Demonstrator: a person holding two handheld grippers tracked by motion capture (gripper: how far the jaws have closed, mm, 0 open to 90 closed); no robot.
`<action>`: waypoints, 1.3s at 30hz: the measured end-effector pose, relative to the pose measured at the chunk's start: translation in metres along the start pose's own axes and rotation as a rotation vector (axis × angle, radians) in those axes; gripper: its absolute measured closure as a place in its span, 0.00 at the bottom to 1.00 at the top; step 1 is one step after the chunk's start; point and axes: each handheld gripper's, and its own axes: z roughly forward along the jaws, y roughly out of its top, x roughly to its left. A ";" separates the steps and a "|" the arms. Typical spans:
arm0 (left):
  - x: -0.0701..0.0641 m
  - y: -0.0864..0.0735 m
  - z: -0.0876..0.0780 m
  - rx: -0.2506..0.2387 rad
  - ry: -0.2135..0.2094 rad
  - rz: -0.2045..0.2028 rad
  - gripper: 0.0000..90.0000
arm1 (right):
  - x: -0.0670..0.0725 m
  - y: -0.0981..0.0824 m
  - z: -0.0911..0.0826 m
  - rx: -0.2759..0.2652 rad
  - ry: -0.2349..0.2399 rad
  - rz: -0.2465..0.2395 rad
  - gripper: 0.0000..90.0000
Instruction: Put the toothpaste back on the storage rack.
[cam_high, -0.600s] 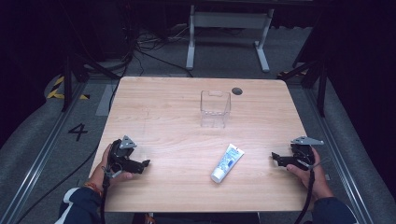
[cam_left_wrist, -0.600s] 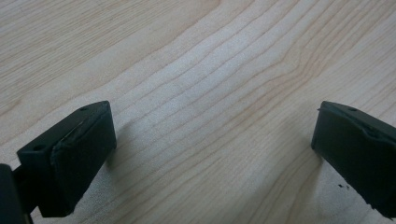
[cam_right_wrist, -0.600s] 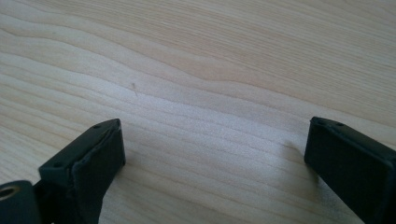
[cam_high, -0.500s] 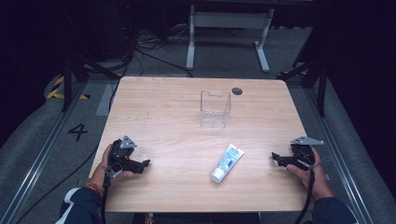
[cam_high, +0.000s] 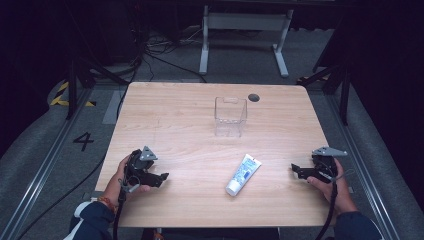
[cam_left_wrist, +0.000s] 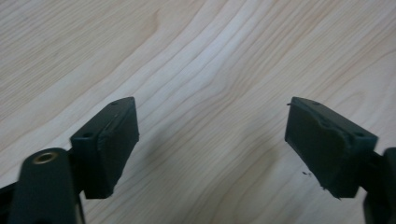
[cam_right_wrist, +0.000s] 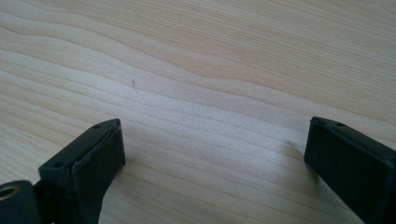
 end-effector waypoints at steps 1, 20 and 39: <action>-0.004 0.004 0.001 0.003 0.003 0.017 0.19 | 0.000 0.000 0.000 0.000 0.000 0.000 0.06; -0.090 0.098 0.033 0.037 -0.187 0.124 0.24 | 0.000 0.000 -0.001 0.000 -0.004 0.002 0.06; -0.151 0.162 0.100 0.186 -0.268 0.187 0.23 | 0.000 0.000 -0.001 0.000 -0.002 0.002 0.06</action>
